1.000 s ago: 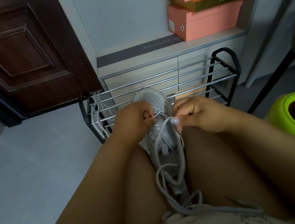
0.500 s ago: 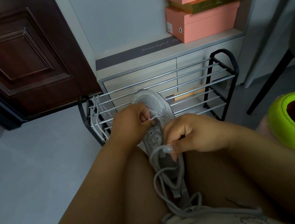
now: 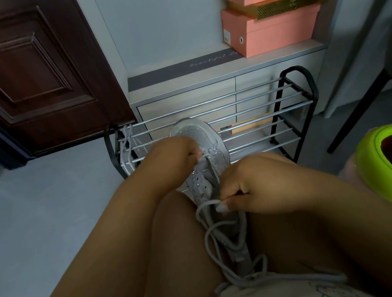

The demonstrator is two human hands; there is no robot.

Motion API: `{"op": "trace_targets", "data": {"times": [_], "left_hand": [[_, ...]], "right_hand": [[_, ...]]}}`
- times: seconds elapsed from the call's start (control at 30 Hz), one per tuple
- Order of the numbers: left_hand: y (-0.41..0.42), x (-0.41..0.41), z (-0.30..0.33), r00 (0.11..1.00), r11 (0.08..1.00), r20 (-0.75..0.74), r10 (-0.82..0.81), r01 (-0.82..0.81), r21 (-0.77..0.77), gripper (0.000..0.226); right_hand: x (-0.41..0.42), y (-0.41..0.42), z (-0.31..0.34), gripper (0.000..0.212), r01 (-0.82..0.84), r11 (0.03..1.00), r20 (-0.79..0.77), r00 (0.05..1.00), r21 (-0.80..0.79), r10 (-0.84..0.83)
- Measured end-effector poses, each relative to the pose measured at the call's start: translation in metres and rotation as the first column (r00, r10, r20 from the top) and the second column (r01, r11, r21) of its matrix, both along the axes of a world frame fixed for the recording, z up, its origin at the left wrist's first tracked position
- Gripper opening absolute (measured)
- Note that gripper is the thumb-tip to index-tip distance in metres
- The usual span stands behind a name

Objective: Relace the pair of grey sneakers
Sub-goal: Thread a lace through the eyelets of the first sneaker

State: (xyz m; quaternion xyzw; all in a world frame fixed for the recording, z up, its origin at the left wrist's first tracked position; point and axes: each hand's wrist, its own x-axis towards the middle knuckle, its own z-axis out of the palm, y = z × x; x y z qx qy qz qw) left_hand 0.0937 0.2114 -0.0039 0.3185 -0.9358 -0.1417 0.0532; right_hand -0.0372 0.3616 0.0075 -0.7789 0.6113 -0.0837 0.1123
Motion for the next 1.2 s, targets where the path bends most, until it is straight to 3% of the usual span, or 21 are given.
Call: {"op": "trace_targets", "data": {"times": [0.13, 0.3, 0.47, 0.6, 0.7, 0.8, 0.9, 0.97, 1.03, 1.13, 1.2], "left_hand": [[0.001, -0.005, 0.001, 0.993, 1.0, -0.117, 0.022, -0.02, 0.024, 0.014], [-0.003, -0.006, -0.001, 0.982, 0.992, -0.174, 0.075, -0.056, 0.11, 0.02], [-0.004, -0.008, -0.003, 0.973, 0.991, -0.213, 0.087, -0.063, 0.121, 0.018], [0.005, -0.01, -0.012, 0.965, 0.998, -0.257, 0.05, -0.04, 0.044, 0.019], [0.002, -0.002, -0.01, 0.966, 0.998, -0.258, 0.012, 0.004, 0.061, 0.013], [-0.001, 0.001, -0.007, 0.987, 1.0, -0.157, 0.009, -0.009, -0.001, 0.014], [0.004, -0.006, -0.009, 0.992, 0.992, -0.121, 0.024, -0.038, -0.116, 0.01], [0.008, -0.01, -0.013, 0.989, 0.987, -0.145, 0.022, -0.044, -0.152, 0.008], [0.01, -0.012, -0.017, 0.981, 0.986, -0.191, 0.021, -0.052, -0.161, 0.006], [0.008, -0.007, -0.021, 0.954, 0.992, -0.29, 0.072, -0.099, -0.08, 0.008], [0.005, 0.001, -0.022, 0.913, 0.989, -0.382, 0.143, -0.123, 0.076, 0.018]], "right_hand": [[0.012, -0.001, 0.002, 0.027, -0.124, 0.992, -0.06, 0.991, -0.039, 0.122], [0.023, -0.004, 0.011, 0.022, -0.255, 0.961, 0.116, 0.963, 0.105, 0.243], [-0.005, 0.001, 0.012, 0.02, -0.141, 0.971, 0.277, 0.957, 0.194, 0.083], [-0.001, 0.001, 0.005, 0.016, -0.131, 0.975, 0.376, 0.925, 0.18, 0.055], [-0.008, 0.0, 0.002, 0.029, -0.001, 0.983, 0.304, 0.951, 0.182, -0.055], [-0.013, 0.001, 0.0, 0.03, 0.036, 0.983, 0.222, 0.972, 0.182, -0.077], [0.001, 0.001, -0.002, 0.014, -0.07, 0.991, 0.121, 0.991, 0.114, 0.056], [0.012, -0.001, -0.002, 0.012, -0.217, 0.964, 0.191, 0.964, 0.156, 0.186], [0.014, -0.003, 0.005, 0.011, -0.268, 0.946, 0.288, 0.934, 0.183, 0.209], [0.0, -0.003, 0.008, 0.011, -0.189, 0.967, 0.379, 0.919, 0.172, 0.112], [-0.011, -0.001, 0.005, 0.011, -0.143, 0.971, 0.45, 0.892, 0.19, 0.043]]}}
